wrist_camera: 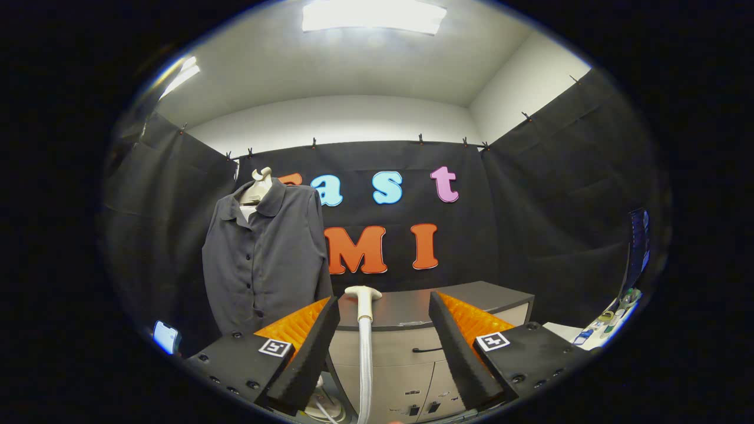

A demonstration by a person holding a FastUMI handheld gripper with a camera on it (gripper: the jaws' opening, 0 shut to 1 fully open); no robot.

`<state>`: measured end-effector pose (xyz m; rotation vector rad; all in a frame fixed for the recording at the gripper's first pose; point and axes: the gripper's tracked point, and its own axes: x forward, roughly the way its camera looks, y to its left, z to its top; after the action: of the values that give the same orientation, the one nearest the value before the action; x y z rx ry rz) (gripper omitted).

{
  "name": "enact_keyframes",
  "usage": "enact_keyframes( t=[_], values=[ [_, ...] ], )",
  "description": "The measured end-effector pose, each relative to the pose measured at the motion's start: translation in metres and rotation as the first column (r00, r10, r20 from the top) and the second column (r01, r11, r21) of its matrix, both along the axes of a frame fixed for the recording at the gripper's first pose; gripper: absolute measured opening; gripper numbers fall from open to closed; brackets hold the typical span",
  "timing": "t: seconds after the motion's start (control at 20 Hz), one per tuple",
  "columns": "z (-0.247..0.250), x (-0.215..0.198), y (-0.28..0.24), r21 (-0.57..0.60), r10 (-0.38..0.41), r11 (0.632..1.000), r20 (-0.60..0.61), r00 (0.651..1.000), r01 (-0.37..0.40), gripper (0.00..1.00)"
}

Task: Iron the clothes twice with a garment steamer, once on the left side and once on the right side.

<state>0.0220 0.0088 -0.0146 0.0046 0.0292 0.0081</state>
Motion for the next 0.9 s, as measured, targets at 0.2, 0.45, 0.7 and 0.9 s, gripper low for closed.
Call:
enact_keyframes(
  t=[0.2,0.45,0.7,0.9],
  values=[
    [0.000,-0.004,0.001,0.008,-0.001,1.000,0.006,1.000,0.001,0.98],
    [-0.002,-0.002,0.005,0.013,0.009,1.000,-0.009,1.000,-0.009,0.98],
    [-0.001,0.000,0.012,0.009,0.018,1.000,-0.011,1.000,-0.018,0.98],
    [-0.001,0.005,0.022,0.033,0.040,0.999,-0.024,0.999,-0.039,0.98]
  ],
)
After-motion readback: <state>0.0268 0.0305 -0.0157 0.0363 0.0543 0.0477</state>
